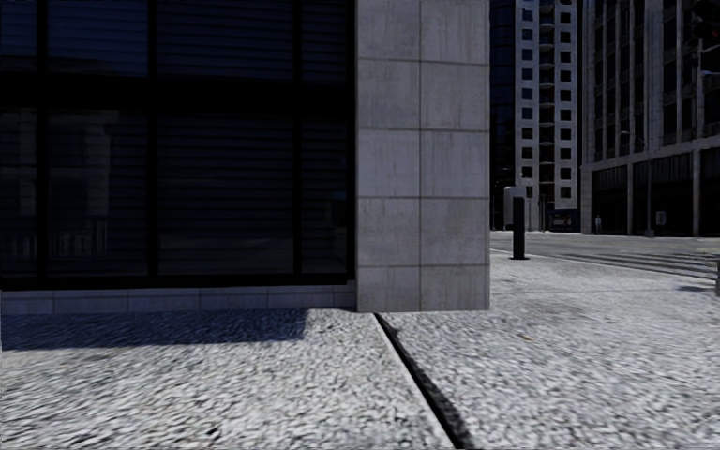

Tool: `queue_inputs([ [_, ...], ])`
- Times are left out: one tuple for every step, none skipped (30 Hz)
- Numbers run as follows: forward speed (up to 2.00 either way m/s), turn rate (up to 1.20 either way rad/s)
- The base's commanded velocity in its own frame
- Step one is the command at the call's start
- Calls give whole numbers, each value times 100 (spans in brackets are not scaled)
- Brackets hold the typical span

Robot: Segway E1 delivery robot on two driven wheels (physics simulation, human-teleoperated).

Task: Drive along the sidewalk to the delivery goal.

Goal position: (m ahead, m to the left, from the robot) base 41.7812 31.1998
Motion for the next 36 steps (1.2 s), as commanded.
queue_inputs([
  [153,-83],
  [153,-84],
  [153,-84],
  [153,-84],
  [153,-84],
  [153,-84],
  [153,-84],
  [153,-84],
  [153,-84],
  [153,-84],
  [153,-84],
  [153,-84],
  [153,-84],
  [153,-84],
  [153,-84],
  [153,-84],
  [153,-84],
  [153,-84],
  [153,-84],
  [153,-84],
  [153,-84],
  [154,-84],
  [159,-84],
  [172,-84],
  [172,-84],
  [189,-84],
  [200,-84],
  [200,-84],
  [200,-84],
  [200,-82],
  [200,-1],
  [200,0],
  [200,0],
  [200,0],
  [200,0],
  [200,0],
])
